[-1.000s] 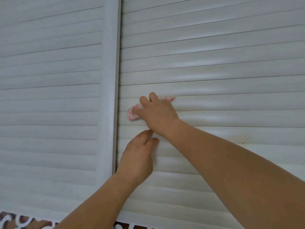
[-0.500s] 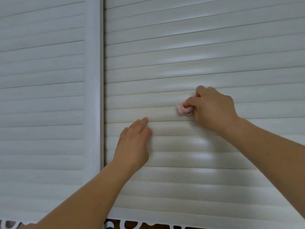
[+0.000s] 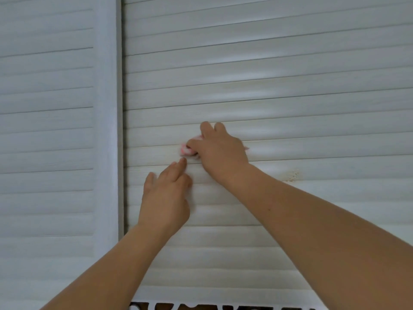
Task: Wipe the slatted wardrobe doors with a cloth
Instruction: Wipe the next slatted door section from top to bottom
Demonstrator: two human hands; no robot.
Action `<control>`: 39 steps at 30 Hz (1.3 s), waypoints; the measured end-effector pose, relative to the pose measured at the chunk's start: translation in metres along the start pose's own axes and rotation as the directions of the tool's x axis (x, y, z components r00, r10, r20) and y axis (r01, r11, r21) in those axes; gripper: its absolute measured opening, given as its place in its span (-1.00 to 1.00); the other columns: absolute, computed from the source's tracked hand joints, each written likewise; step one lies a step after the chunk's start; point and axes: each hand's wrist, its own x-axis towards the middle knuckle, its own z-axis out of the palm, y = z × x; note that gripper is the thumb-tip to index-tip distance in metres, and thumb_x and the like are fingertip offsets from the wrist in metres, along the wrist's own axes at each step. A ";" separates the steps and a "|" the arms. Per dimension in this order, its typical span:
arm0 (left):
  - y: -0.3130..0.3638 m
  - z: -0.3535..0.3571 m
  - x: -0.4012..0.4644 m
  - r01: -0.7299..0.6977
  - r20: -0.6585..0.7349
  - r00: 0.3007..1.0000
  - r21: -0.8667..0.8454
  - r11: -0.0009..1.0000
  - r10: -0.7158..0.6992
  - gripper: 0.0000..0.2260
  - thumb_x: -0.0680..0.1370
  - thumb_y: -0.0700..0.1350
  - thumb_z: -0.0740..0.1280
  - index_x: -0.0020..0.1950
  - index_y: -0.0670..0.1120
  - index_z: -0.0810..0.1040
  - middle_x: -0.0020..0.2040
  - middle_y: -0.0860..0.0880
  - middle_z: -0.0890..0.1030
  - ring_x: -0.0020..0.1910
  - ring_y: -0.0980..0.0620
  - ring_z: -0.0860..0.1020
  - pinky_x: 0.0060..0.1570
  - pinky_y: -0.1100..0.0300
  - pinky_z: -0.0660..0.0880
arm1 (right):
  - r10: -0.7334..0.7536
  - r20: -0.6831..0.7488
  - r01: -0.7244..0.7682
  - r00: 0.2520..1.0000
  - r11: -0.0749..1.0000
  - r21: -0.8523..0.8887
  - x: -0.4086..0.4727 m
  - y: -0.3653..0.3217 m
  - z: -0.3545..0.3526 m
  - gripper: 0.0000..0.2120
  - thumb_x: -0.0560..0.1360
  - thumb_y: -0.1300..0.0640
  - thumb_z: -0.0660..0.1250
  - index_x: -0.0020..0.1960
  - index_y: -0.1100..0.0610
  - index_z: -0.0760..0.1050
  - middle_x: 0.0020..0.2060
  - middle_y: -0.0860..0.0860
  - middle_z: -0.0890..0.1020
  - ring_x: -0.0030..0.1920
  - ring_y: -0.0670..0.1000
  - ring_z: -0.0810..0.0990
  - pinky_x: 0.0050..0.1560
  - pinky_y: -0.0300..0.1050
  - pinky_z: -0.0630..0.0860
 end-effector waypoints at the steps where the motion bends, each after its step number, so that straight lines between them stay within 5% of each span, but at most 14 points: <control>1: 0.001 -0.001 -0.001 0.014 -0.005 1.000 0.013 1.000 -0.014 -0.65 0.41 -0.33 0.25 0.15 -0.06 0.51 0.51 0.02 0.16 0.48 0.03 0.14 0.40 -0.16 0.02 | -0.002 0.009 0.002 1.000 1.000 -0.013 -0.001 0.003 -0.002 -0.70 0.60 0.13 0.09 0.23 -0.08 0.46 0.21 0.04 0.31 0.22 0.11 0.28 -0.17 -0.03 0.30; 11: 0.016 -0.011 0.000 0.091 0.082 0.992 0.049 0.995 -0.095 -0.65 0.52 -0.24 0.18 0.26 0.06 0.36 0.54 0.09 -0.04 0.50 0.12 -0.04 0.46 -0.06 -0.13 | 0.271 -0.087 -0.272 0.959 0.962 -0.003 -0.062 0.106 -0.029 -0.79 0.55 0.02 0.22 0.11 -0.14 0.57 0.01 0.01 0.42 0.10 0.08 0.37 -0.17 -0.10 0.31; 21: 0.027 -0.010 -0.001 0.152 0.076 0.986 -0.078 0.985 -0.146 -0.65 0.50 -0.28 0.18 0.23 0.02 0.39 0.54 0.07 -0.04 0.49 0.12 -0.02 0.46 0.00 -0.12 | 0.616 -0.269 -0.605 0.740 0.785 0.135 -0.096 0.135 -0.019 -0.75 0.54 0.18 0.21 0.14 0.01 0.57 0.16 0.10 0.44 0.20 0.18 0.33 -0.13 -0.03 0.30; 24: 0.027 -0.007 -0.003 0.130 0.073 0.990 -0.098 0.987 -0.123 -0.63 0.49 -0.30 0.17 0.23 0.01 0.40 0.53 0.07 -0.01 0.50 0.12 -0.05 0.45 0.03 -0.12 | 0.481 -0.277 -0.478 0.832 0.875 0.082 -0.087 0.099 0.000 -0.74 0.53 0.19 0.21 0.18 0.03 0.54 0.16 0.11 0.49 0.19 0.20 0.40 -0.18 -0.04 0.36; 28: 0.024 -0.005 -0.007 0.100 0.068 0.993 -0.087 0.991 -0.094 -0.64 0.48 -0.30 0.17 0.23 -0.01 0.41 0.53 0.06 0.02 0.49 0.11 -0.04 0.45 0.04 -0.07 | 0.198 -0.260 -0.207 0.945 0.978 -0.008 -0.068 0.051 0.017 -0.65 0.35 0.18 0.12 -0.02 0.09 0.63 -0.09 0.13 0.62 -0.15 0.21 0.59 -0.41 -0.10 0.45; 35: 0.017 0.000 -0.016 0.003 0.042 0.999 -0.089 0.996 0.001 -0.50 0.32 -0.37 0.20 0.21 -0.01 0.45 0.39 0.07 0.32 0.36 0.01 0.30 0.25 -0.13 0.30 | -0.056 0.012 0.057 0.998 0.993 -0.099 -0.055 0.008 0.037 -0.59 0.35 0.13 0.05 0.00 0.06 0.63 0.01 0.10 0.62 0.00 0.19 0.59 -0.12 0.16 0.53; 39: 0.022 0.006 -0.018 0.024 0.047 0.999 -0.074 0.997 -0.020 -0.62 0.41 -0.34 0.22 0.17 -0.05 0.49 0.51 -0.02 0.16 0.48 0.02 0.11 0.40 -0.06 0.13 | -0.112 -0.055 0.101 0.992 0.978 -0.183 -0.070 0.042 0.035 -0.60 0.38 0.18 0.09 0.06 0.08 0.61 0.04 0.09 0.63 0.07 0.16 0.58 0.00 0.20 0.51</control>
